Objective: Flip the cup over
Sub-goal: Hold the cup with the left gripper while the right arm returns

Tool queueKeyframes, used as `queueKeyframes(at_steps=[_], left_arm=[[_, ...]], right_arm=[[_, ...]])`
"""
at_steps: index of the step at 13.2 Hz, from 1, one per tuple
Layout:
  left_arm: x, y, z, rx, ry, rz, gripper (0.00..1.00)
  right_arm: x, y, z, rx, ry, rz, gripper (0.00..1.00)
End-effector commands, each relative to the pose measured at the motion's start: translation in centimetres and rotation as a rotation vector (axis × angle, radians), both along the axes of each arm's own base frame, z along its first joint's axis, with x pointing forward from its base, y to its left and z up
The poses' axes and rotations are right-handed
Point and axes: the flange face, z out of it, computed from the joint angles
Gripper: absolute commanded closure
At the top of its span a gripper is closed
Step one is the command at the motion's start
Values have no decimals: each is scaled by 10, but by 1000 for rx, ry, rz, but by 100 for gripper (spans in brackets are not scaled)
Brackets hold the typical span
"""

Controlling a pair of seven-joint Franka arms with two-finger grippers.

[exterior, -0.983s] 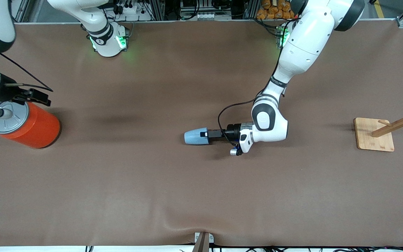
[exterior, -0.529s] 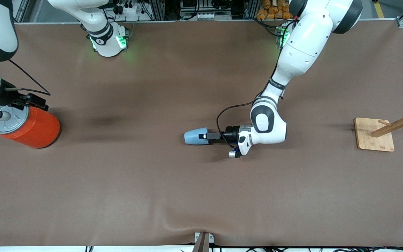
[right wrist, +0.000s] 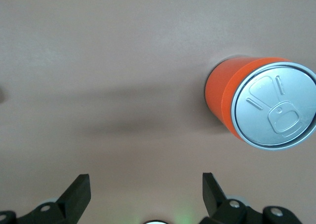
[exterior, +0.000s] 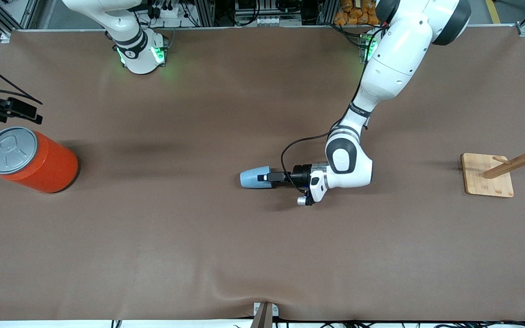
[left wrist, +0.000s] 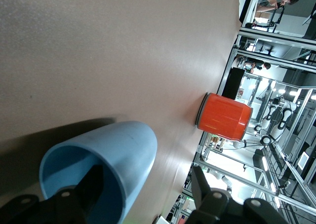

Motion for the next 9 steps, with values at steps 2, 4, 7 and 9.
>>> queueKeyframes(at_steps=[2, 4, 7, 9], left_arm=[[-4, -11, -6, -8, -17, 3, 29], [-4, -10, -8, -8, -27, -1, 48], [-5, -10, -9, -6, -33, -6, 65], [-5, -6, -11, -5, -34, -6, 98]], right_arm=[[9, 15, 5, 1, -4, 1, 0], [10, 12, 10, -1, -12, -4, 0], [15, 12, 37, -13, -51, 8, 0], [13, 13, 36, -12, -36, 10, 0]])
